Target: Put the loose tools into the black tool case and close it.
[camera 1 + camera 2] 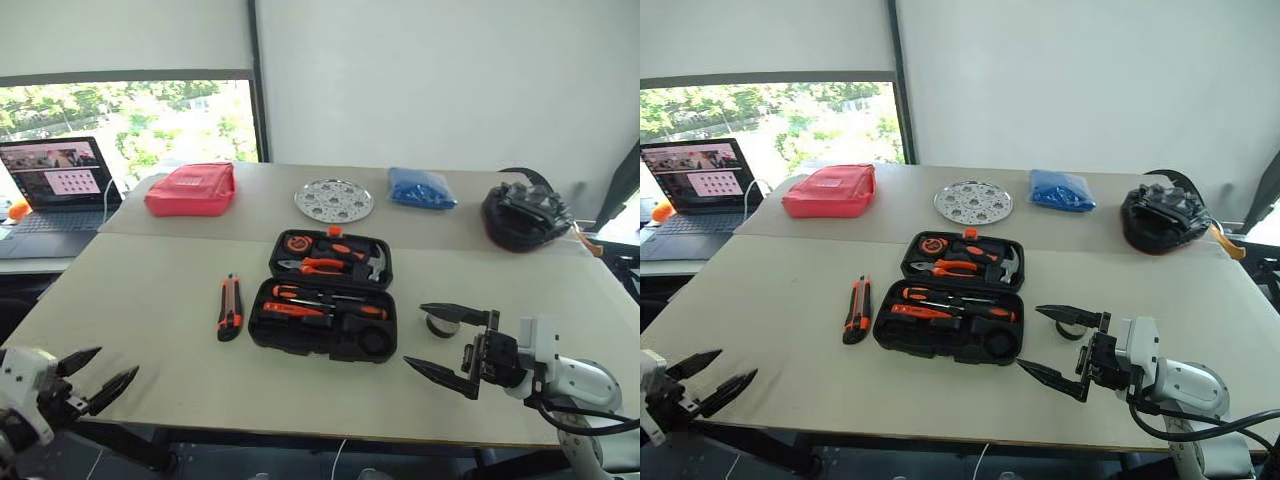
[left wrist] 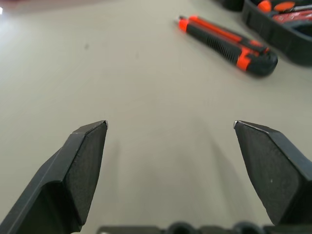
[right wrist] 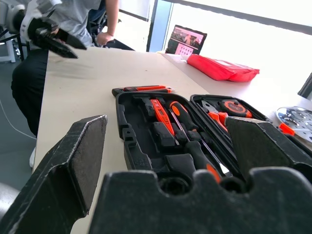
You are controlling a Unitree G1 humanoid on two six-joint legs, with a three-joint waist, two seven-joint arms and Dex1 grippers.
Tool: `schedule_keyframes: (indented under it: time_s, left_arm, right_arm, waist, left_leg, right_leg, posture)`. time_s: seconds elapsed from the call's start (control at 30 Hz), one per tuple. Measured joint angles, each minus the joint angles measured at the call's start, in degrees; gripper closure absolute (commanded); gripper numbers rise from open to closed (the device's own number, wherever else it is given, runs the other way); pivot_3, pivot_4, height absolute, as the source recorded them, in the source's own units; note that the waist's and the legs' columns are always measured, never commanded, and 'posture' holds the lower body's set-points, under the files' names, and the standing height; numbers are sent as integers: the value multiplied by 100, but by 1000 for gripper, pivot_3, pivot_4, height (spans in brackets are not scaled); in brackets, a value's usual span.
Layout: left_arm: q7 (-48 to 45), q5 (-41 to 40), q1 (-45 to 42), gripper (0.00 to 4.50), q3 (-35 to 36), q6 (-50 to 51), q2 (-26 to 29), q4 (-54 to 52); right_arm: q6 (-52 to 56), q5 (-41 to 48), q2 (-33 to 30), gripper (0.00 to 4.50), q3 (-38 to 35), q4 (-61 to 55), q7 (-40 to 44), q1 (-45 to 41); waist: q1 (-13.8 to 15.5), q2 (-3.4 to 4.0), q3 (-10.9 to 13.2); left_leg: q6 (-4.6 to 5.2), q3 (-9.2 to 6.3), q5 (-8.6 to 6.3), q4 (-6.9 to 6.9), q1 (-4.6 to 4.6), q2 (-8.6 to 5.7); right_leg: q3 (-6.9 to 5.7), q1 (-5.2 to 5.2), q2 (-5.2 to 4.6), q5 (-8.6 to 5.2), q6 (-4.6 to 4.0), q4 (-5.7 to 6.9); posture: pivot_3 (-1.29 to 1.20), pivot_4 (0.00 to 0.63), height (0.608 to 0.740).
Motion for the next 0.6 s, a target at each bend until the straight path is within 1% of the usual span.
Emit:
schedule_keyframes:
  time_s: [0.03, 0.1, 0.2, 0.23, 0.27, 0.3, 0.33, 0.37, 0.4, 0.47, 0.5, 0.6]
  left_arm:
    - [188, -15, -138, 34, -160, 322, 98, -190]
    - [689, -236, -719, 34, -550, 1344, 295, -609]
    - [1073, -449, -1173, 34, -817, 2127, 427, -947]
    - [1421, -538, -1543, 34, -988, 2796, 475, -1075]
    - [1639, -590, -1771, 34, -1097, 3175, 491, -1107]
    - [2029, -609, -2256, 34, -1337, 3770, 443, -1116]
    - [2481, -574, -2905, 34, -1678, 4321, 267, -1119]
    - [2828, -477, -3332, 34, -1984, 4657, 115, -1120]
    - [2977, -434, -3487, 34, -2122, 4810, 52, -1117]
    - [3430, -252, -3894, 34, -2429, 5162, -250, -934]
    - [3610, -156, -4071, 34, -2548, 5228, -421, -774]
    - [3843, 103, -4267, 34, -2972, 5241, -608, -455]
  right_arm:
    - [2, 0, -2, 0, 13, -4, 0, -38]
    - [32, 3, -16, 0, 56, -12, 5, -158]
    - [40, 6, -31, 0, 84, -39, 8, -233]
    - [73, 9, -54, 0, 88, -49, 9, -230]
    - [108, 8, -57, 0, 99, -51, 9, -239]
    - [159, 8, -88, 0, 107, -49, 6, -230]
    - [215, 6, -112, 0, 142, -52, 3, -275]
    - [256, 5, -111, 0, 208, -63, -3, -388]
    - [257, 5, -113, 0, 219, -98, -6, -405]
    - [279, 1, -113, 0, 252, -114, -27, -411]
    - [291, 1, -109, 0, 292, -114, -47, -425]
    - [309, 0, -96, 0, 359, -127, -114, -460]
  waist:
    - [29, 1, 1]
    - [59, 1, 1]
    - [13, -2, -1]
    - [-22, -1, -1]
    - [-42, 0, -1]
    - [-45, 0, 0]
    - [-41, 0, -1]
    - [-45, -1, -1]
    - [-66, 0, -1]
    - [-107, 0, -1]
    - [-109, -1, 0]
    - [-119, -1, 0]
  left_leg:
    - [0, 1, 0, 0, 16, -1]
    - [-1, 3, 6, 0, 15, -2]
    - [-2, 3, 6, 0, 18, -1]
    - [-2, 2, 5, -7, 18, -3]
    - [-2, -5, 5, -15, 16, -5]
    - [-2, -9, 5, -19, 12, -8]
    - [-2, -12, 5, -20, 5, -9]
    - [-2, -12, 5, -20, 2, -13]
    - [-5, -12, 3, -24, 6, -11]
    - [-12, -25, -3, -30, 6, -13]
    - [-12, -27, -3, -29, 4, -13]
    - [-12, -26, -3, -30, 1, -16]
  right_leg:
    - [0, 15, -1, -16, 25, 0]
    - [3, 15, 0, -15, 30, -2]
    - [10, 17, 4, -14, 29, -1]
    - [12, 13, 3, -11, 23, 0]
    - [12, 8, 3, 2, 1, 1]
    - [11, 6, 4, 6, -7, 2]
    - [9, 2, 5, 7, -8, 0]
    - [9, 2, 4, 7, -8, -1]
    - [17, -1, 4, 8, -8, -2]
    - [20, -1, 3, 7, -6, -5]
    - [19, -3, 4, 7, -6, -4]
    - [18, -5, 1, 7, -6, -8]
  posture:
    - [0, 150, 740]
    - [0, 150, 740]
    - [0, 150, 740]
    - [0, 150, 740]
    - [0, 150, 740]
    - [0, 150, 740]
    - [0, 150, 740]
    - [0, 150, 740]
    - [0, 150, 740]
    - [0, 150, 740]
    - [0, 150, 740]
    - [0, 150, 740]
